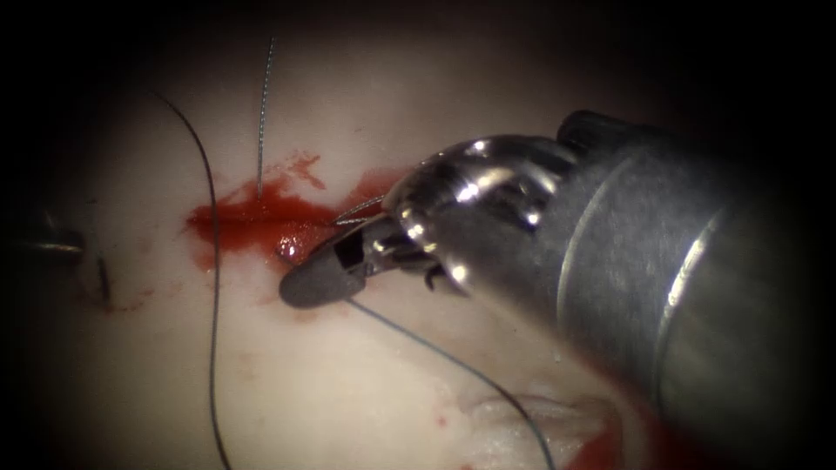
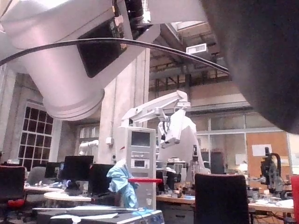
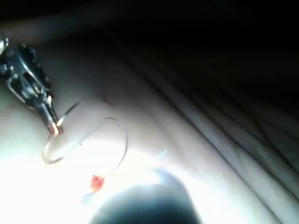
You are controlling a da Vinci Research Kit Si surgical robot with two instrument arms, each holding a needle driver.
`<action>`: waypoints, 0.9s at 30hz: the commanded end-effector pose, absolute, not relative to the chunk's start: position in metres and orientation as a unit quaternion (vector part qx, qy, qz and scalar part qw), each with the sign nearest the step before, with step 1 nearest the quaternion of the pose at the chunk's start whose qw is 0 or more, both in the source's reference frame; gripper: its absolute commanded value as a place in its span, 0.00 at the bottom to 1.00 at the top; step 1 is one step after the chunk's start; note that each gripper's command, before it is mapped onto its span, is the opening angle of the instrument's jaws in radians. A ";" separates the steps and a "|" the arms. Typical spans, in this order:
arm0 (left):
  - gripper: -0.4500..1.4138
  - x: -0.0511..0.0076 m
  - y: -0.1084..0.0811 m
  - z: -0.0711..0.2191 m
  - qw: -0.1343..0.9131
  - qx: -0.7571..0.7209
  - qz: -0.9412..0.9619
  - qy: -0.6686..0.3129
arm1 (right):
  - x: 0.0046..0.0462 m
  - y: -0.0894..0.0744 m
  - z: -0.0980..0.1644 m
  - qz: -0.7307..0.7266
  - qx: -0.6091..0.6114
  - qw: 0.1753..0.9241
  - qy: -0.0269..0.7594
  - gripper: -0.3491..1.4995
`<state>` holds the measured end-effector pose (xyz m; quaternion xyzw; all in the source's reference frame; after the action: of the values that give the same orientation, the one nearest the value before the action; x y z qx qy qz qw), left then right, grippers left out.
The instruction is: Wound Closure
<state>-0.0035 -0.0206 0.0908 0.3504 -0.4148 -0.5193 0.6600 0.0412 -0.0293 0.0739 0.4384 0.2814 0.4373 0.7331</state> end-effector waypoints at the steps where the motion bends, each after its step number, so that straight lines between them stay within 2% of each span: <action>1: 0.00 -0.0040 -0.019 0.090 0.660 0.349 -0.517 -0.418 | 0.0421 -0.028 0.074 0.434 0.436 0.736 0.282 0.19; 3: 0.00 -0.0040 -0.019 0.090 0.660 0.349 -0.517 -0.418 | 0.0421 -0.028 0.074 0.434 0.435 0.738 0.280 0.18; 4: 0.00 -0.0040 -0.019 0.090 0.660 0.349 -0.517 -0.418 | 0.0421 -0.028 0.074 0.434 0.434 0.740 0.276 0.21; 5: 0.00 -0.0040 -0.019 0.090 0.660 0.350 -0.517 -0.418 | 0.0421 -0.028 0.074 0.434 0.431 0.743 0.270 0.33; 6: 0.00 -0.0040 -0.019 0.090 0.660 0.350 -0.517 -0.418 | 0.0421 -0.028 0.074 0.434 0.431 0.743 0.270 0.33; 8: 0.00 -0.0041 -0.019 0.090 0.660 0.350 -0.517 -0.418 | 0.0421 -0.028 0.074 0.428 0.428 0.750 0.268 0.60; 9: 0.00 -0.0041 -0.019 0.090 0.660 0.350 -0.517 -0.418 | 0.0421 -0.028 0.074 0.428 0.428 0.750 0.268 0.60; 11: 0.00 -0.0041 -0.019 0.090 0.660 0.351 -0.516 -0.418 | 0.0421 -0.029 0.074 0.422 0.425 0.754 0.270 0.69; 12: 0.00 -0.0042 -0.020 0.090 0.661 0.352 -0.515 -0.418 | 0.0422 -0.029 0.074 0.404 0.416 0.767 0.275 0.77; 15: 0.00 -0.0042 -0.020 0.090 0.661 0.352 -0.515 -0.418 | 0.0423 -0.029 0.075 0.397 0.409 0.776 0.270 0.78; 20: 0.00 -0.0042 -0.020 0.090 0.661 0.353 -0.514 -0.418 | 0.0424 -0.030 0.075 0.383 0.395 0.796 0.252 0.57; 21: 0.00 -0.0042 -0.020 0.090 0.661 0.353 -0.514 -0.418 | 0.0423 -0.030 0.076 0.381 0.391 0.801 0.246 0.49; 22: 0.00 -0.0042 -0.020 0.090 0.661 0.353 -0.514 -0.418 | 0.0423 -0.030 0.076 0.381 0.391 0.801 0.246 0.49; 23: 0.00 -0.0042 -0.020 0.090 0.661 0.353 -0.514 -0.418 | 0.0422 -0.030 0.076 0.380 0.388 0.805 0.238 0.22; 24: 0.00 -0.0043 -0.020 0.090 0.661 0.354 -0.514 -0.418 | 0.0420 -0.030 0.076 0.379 0.384 0.811 0.227 0.00; 27: 0.00 -0.0043 -0.020 0.090 0.661 0.354 -0.514 -0.417 | 0.0414 -0.029 0.076 0.381 0.368 0.825 0.197 0.00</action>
<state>-0.0038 -0.0208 0.0903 0.3561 -0.4142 -0.5150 0.6606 0.0403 -0.0301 0.0756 0.3704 0.1857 0.3790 0.8275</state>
